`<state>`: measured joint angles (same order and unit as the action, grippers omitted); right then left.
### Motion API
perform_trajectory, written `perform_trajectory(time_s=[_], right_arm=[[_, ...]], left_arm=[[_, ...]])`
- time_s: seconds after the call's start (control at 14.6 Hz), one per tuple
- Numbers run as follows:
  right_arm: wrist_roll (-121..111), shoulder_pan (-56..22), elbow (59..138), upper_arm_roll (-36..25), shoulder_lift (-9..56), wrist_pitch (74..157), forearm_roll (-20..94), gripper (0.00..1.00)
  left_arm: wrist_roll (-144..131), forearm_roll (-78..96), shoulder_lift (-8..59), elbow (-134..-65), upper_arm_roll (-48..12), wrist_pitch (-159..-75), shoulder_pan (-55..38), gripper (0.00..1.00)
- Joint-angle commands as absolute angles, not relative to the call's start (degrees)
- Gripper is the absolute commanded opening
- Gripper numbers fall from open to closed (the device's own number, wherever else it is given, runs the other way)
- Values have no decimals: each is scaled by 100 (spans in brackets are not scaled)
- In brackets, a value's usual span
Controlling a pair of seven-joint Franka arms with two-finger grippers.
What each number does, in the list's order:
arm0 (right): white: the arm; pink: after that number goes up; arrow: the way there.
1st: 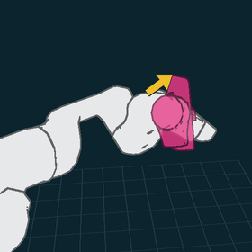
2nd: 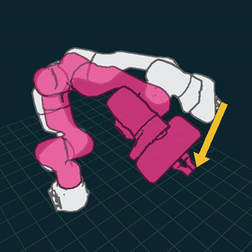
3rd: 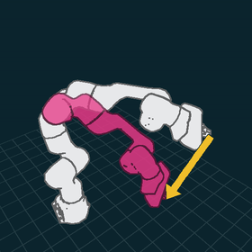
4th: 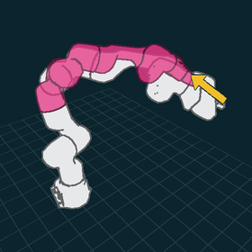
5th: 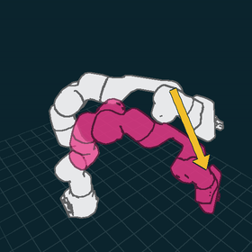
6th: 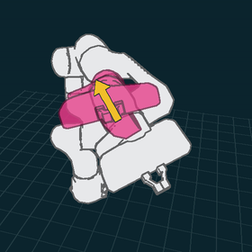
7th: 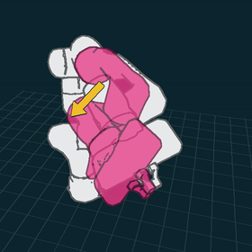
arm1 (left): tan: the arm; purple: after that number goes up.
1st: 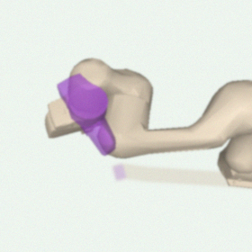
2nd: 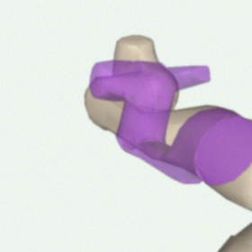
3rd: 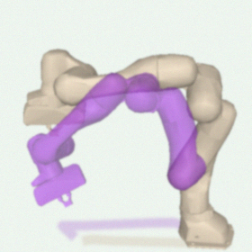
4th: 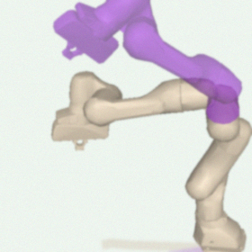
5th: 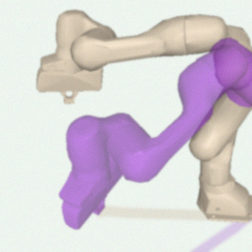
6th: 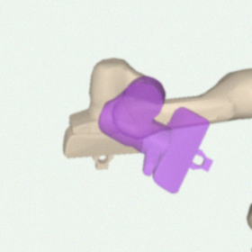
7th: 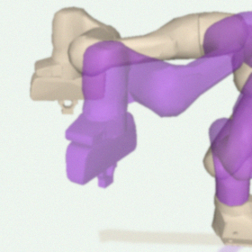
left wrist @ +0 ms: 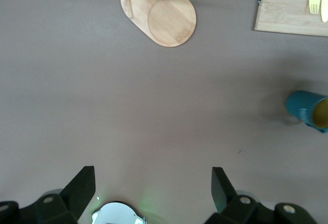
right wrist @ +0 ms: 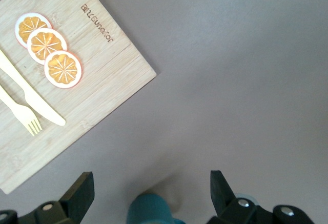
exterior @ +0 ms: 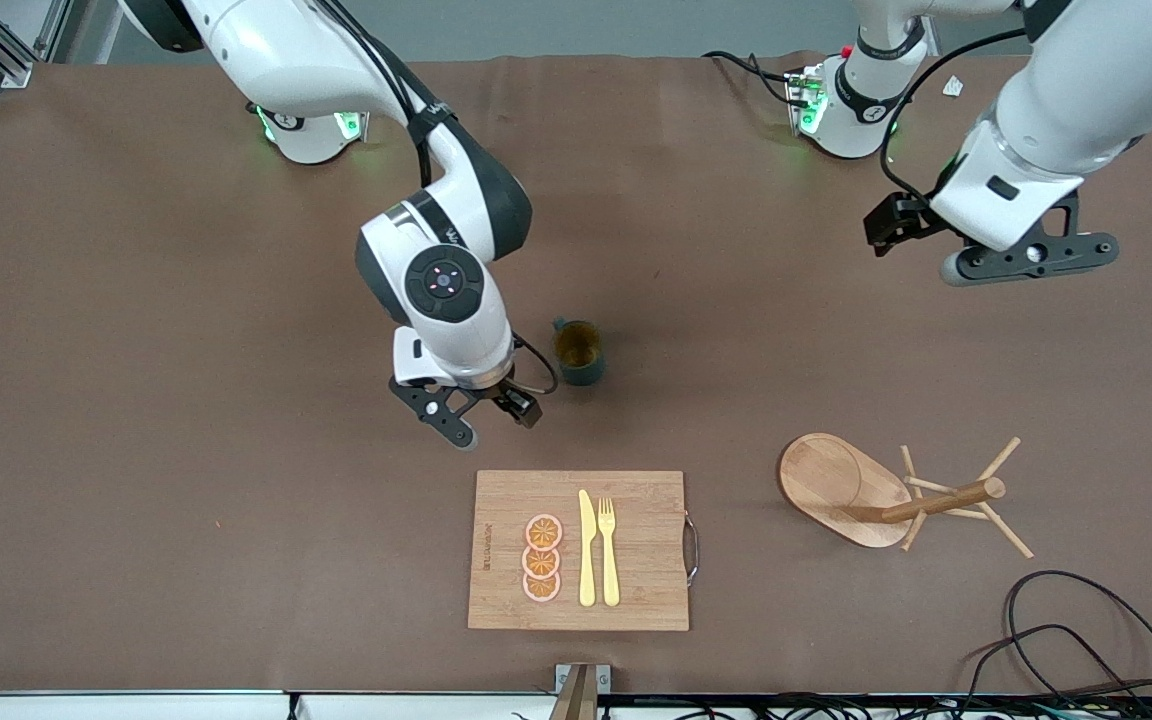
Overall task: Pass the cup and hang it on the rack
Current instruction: 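Set the mug down and open the right gripper while the left gripper approaches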
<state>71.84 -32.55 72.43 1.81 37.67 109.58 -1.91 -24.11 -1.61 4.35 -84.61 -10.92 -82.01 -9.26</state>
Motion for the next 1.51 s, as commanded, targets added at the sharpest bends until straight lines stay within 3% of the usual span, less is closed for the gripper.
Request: perform_trajectory(time_s=[0.0,0.27,0.68,1.03,1.23,1.44], right_arm=[[6568,-3147,7663,237,3508,10916,-228,100],[5522,-2831,7979,229,3174,10890,-272,100],[3492,-2093,8998,229,2155,10881,-299,100],[2077,-1302,10106,229,1030,10881,-299,100],[1443,-941,10677,229,398,10855,-299,100],[969,-617,11371,220,-428,10837,-299,100]], left_arm=[[-2697,-290,544,-8376,-1186,-8191,-1071,100],[-3777,-544,852,-8367,-1195,-8209,-1730,100],[-5709,-1105,1589,-8367,-1195,-8683,-2968,100],[-7669,-1625,2398,-8350,-1187,-9727,-3936,100],[-8540,-2283,2794,-8332,-1187,-9879,-4586,100],[-9122,-3099,3644,-7973,-1160,-10168,-5235,97]])
